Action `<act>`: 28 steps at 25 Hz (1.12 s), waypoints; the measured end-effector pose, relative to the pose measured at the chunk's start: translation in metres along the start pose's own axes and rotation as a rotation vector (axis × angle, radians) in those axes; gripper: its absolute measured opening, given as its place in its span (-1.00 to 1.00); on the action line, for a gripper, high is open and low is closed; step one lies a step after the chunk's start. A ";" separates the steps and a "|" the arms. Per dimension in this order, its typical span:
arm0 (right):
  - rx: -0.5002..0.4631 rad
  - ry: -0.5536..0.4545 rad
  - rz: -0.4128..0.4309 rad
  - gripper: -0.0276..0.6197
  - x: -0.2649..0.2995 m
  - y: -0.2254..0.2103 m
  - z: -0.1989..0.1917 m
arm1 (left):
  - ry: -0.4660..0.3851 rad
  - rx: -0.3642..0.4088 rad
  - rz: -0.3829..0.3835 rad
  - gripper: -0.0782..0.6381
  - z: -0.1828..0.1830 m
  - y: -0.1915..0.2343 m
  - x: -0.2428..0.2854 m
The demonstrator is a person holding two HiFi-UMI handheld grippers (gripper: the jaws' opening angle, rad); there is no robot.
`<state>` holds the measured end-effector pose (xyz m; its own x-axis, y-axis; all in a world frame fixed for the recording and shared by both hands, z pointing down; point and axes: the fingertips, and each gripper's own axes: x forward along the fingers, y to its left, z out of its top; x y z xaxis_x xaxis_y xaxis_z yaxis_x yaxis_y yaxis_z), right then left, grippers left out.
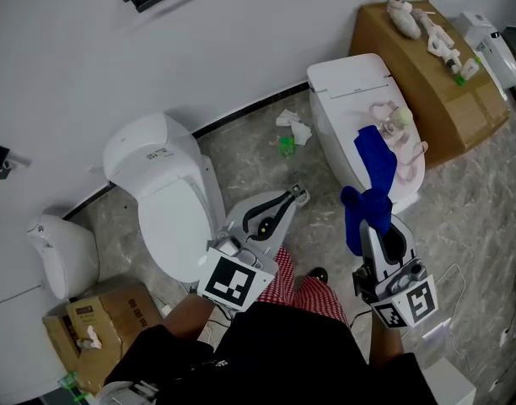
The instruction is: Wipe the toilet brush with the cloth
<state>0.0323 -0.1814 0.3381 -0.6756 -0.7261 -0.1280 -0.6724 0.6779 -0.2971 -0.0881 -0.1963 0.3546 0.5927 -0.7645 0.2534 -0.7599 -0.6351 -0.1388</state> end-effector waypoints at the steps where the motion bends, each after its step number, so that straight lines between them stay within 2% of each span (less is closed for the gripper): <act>1: -0.002 0.002 -0.003 -0.72 0.001 -0.001 -0.002 | 0.001 -0.002 -0.007 -0.76 -0.003 0.000 0.002; 10: 0.013 0.037 -0.037 -0.72 0.017 -0.009 -0.031 | 0.022 -0.060 -0.046 -0.76 -0.028 0.013 0.017; 17: 0.029 0.057 -0.070 -0.72 0.028 -0.017 -0.055 | 0.055 -0.062 -0.097 -0.76 -0.052 0.016 0.034; 28: 0.059 0.098 -0.111 -0.72 0.038 -0.037 -0.085 | 0.092 -0.091 -0.113 -0.71 -0.084 0.022 0.062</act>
<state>0.0059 -0.2247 0.4249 -0.6265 -0.7794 0.0005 -0.7273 0.5843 -0.3600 -0.0909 -0.2483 0.4478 0.6516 -0.6730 0.3500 -0.7134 -0.7005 -0.0185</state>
